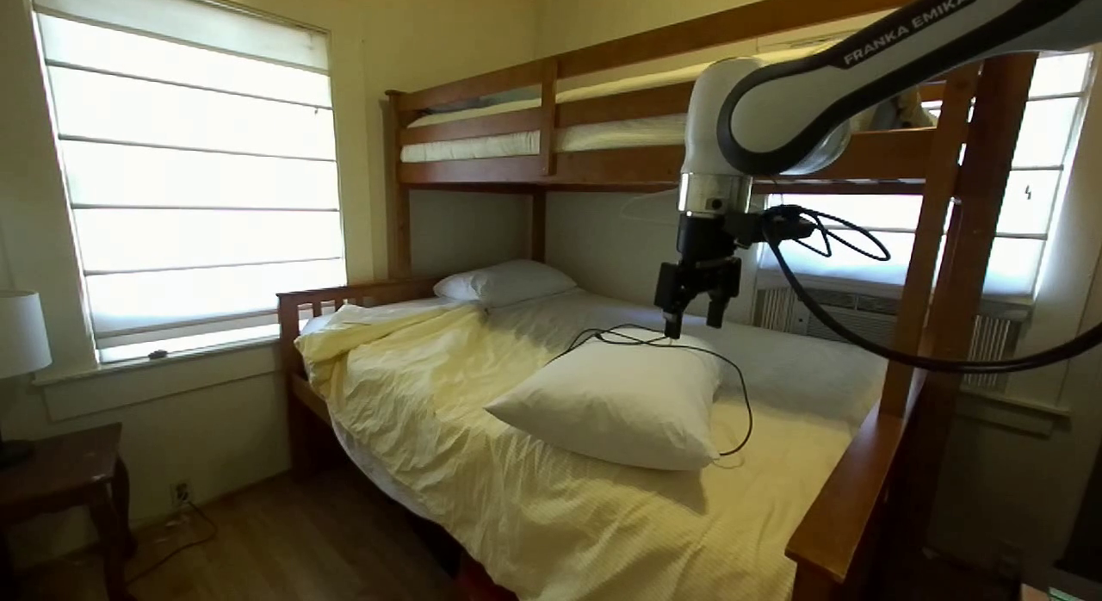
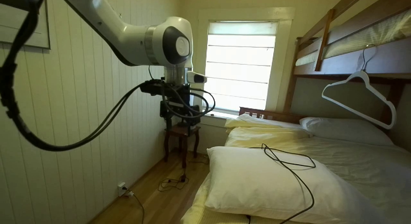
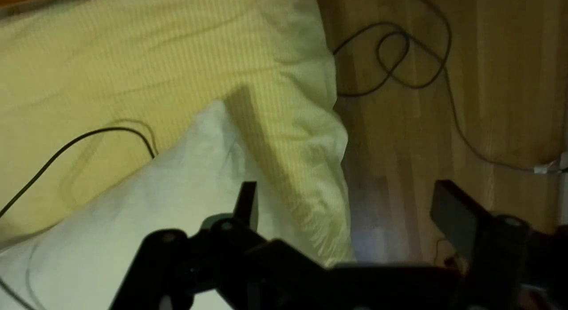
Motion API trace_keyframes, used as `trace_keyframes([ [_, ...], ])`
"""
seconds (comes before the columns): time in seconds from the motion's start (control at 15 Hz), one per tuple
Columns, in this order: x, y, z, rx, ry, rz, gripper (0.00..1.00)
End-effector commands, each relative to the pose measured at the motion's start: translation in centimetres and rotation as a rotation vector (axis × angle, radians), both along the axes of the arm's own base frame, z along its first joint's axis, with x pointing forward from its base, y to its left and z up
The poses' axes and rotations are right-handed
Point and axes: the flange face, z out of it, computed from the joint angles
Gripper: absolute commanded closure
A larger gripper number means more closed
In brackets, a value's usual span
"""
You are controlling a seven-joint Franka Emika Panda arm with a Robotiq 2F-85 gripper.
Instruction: Pick up the black cable from the pillow then set it back down on the pillow.
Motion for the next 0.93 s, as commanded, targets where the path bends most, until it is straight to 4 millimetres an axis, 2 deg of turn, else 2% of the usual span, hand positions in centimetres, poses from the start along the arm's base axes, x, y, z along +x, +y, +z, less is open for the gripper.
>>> trace_keyframes([
  [0.0, 3.0, -3.9, 2.6, -0.118, -0.138, -0.085, 0.0],
  [0.27, 6.6, -10.6, 4.5, -0.253, -0.223, -0.241, 0.0],
  [0.47, 9.8, -14.5, 4.9, -0.367, -0.263, -0.363, 0.0],
  [0.53, 10.5, -15.3, 4.9, -0.382, -0.239, -0.426, 0.0],
  [0.6, 7.7, -14.2, 4.8, -0.333, -0.242, -0.34, 0.0],
  [0.73, 9.3, -15.3, 4.5, -0.353, -0.237, -0.391, 0.0],
  [0.87, 10.1, -15.4, 4.3, -0.354, -0.235, -0.403, 0.0],
])
